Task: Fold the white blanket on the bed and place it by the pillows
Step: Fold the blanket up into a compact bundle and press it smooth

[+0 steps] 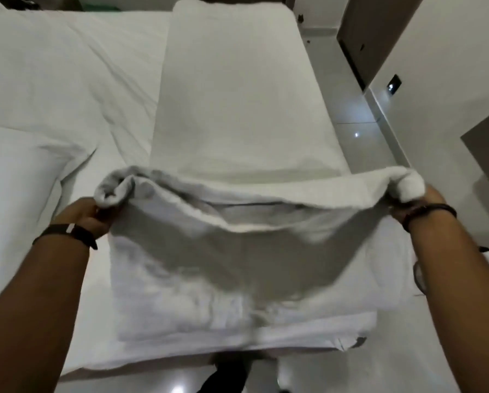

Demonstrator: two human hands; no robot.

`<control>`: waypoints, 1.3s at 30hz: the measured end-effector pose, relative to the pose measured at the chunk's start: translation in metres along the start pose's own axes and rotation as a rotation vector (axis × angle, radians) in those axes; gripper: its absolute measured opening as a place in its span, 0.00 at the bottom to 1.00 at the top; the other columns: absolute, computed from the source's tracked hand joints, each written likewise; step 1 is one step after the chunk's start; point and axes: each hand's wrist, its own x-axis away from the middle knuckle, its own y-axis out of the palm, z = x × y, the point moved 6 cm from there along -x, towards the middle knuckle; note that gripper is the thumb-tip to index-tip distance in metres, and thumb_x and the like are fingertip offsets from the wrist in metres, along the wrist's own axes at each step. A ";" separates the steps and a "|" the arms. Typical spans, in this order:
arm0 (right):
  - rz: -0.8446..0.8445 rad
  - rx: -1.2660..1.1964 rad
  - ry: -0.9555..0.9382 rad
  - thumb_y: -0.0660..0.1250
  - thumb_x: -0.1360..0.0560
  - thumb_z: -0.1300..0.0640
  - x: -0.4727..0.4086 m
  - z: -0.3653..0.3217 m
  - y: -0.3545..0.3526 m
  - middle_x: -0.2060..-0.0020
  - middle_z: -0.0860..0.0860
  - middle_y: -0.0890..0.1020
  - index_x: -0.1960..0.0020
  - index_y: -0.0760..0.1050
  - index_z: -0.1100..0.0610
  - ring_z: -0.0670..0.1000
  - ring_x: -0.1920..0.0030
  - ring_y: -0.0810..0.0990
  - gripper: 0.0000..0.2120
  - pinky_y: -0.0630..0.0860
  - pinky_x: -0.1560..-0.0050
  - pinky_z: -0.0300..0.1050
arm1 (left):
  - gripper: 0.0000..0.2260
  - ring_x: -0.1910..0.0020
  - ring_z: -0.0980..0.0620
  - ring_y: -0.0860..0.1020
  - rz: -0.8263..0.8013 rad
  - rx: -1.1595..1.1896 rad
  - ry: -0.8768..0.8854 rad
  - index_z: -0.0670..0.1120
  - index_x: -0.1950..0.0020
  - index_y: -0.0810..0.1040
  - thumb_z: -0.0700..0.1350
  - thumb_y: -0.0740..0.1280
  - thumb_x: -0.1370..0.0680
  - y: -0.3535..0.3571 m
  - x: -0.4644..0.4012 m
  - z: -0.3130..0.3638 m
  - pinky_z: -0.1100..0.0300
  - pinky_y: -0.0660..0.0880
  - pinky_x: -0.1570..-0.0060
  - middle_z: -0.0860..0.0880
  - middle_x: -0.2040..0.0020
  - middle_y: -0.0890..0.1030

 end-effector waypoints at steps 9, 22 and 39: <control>-0.270 1.518 -0.618 0.64 0.24 0.61 -0.087 0.091 0.120 0.23 0.54 0.60 0.22 0.54 0.50 0.56 0.24 0.59 0.34 0.60 0.27 0.54 | 0.29 0.25 0.39 0.64 -0.292 -0.796 0.427 0.46 0.23 0.64 0.45 0.68 0.23 0.169 -0.030 0.072 0.49 0.61 0.27 0.41 0.23 0.65; -0.151 2.081 -1.016 0.46 0.22 0.34 -0.158 0.043 0.120 0.61 0.59 0.82 0.58 0.76 0.56 0.62 0.58 0.81 0.30 0.72 0.53 0.55 | 0.34 0.62 0.42 0.80 -0.276 -1.279 0.731 0.50 0.67 0.70 0.78 0.44 0.30 0.215 -0.093 0.064 0.56 0.66 0.63 0.46 0.65 0.80; -0.013 2.068 -1.281 0.55 0.25 0.35 -0.203 0.050 0.190 0.60 0.65 0.79 0.56 0.76 0.62 0.65 0.52 0.76 0.30 0.66 0.43 0.64 | 0.25 0.54 0.36 0.80 -0.113 -1.191 0.624 0.47 0.54 0.68 0.69 0.52 0.23 0.216 -0.141 0.079 0.49 0.66 0.57 0.38 0.55 0.81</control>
